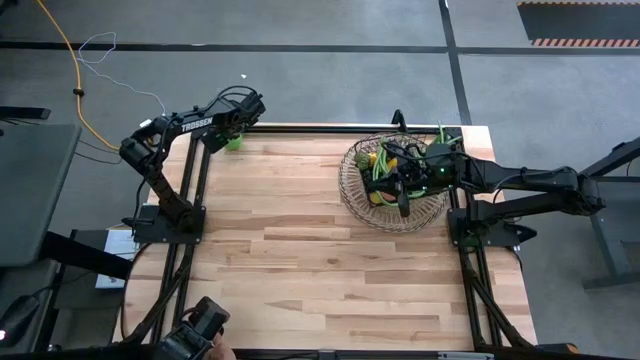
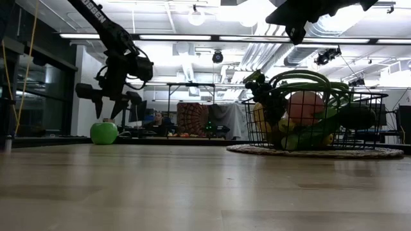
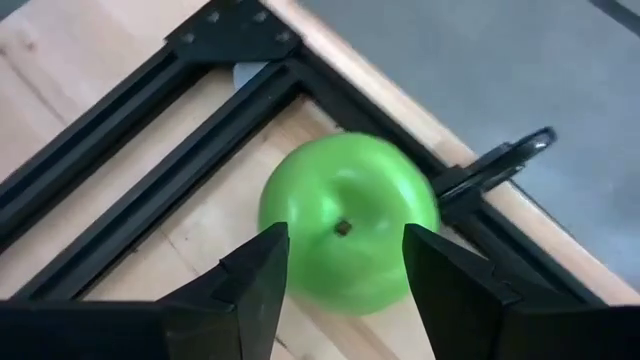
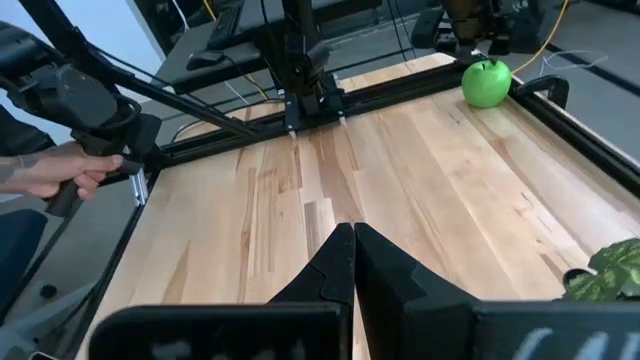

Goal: Build produce basket
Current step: Put the green apple into the wire basket

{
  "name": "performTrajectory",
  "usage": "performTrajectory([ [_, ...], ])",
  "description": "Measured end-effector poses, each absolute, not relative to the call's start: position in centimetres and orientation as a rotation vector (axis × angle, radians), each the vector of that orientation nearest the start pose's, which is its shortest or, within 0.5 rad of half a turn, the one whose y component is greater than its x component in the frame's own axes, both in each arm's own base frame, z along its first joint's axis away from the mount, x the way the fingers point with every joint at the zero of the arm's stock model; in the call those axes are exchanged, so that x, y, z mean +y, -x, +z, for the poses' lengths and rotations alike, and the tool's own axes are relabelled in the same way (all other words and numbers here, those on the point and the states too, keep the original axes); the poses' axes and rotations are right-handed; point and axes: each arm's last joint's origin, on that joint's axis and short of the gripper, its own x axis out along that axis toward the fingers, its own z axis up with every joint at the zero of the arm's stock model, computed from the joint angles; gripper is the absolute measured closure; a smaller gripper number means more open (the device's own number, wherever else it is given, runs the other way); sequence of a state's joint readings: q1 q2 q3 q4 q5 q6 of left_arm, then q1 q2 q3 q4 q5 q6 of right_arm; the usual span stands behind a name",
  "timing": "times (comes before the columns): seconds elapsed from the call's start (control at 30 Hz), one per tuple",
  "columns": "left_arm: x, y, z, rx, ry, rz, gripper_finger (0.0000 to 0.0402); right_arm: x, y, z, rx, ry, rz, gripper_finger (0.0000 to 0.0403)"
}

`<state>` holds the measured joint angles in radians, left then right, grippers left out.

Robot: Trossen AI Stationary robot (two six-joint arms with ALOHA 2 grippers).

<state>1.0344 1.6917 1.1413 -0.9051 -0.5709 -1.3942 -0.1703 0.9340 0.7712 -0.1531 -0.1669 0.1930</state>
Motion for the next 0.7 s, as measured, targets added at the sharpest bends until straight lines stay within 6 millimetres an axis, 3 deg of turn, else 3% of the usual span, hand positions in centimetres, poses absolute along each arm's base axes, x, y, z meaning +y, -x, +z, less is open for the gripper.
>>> performTrajectory([
  [0.3, 27.52, -14.23, 19.72, 0.257, 1.217, 2.195, 0.0243, -3.02, -20.38, 30.50, 0.312, -0.261, -0.036, 0.0403],
  [0.7, 27.17, -13.99, 19.66, 0.311, 1.204, 2.222, 0.0279, -3.01, -20.35, 30.38, 0.325, -0.262, -0.037, 0.0403],
])
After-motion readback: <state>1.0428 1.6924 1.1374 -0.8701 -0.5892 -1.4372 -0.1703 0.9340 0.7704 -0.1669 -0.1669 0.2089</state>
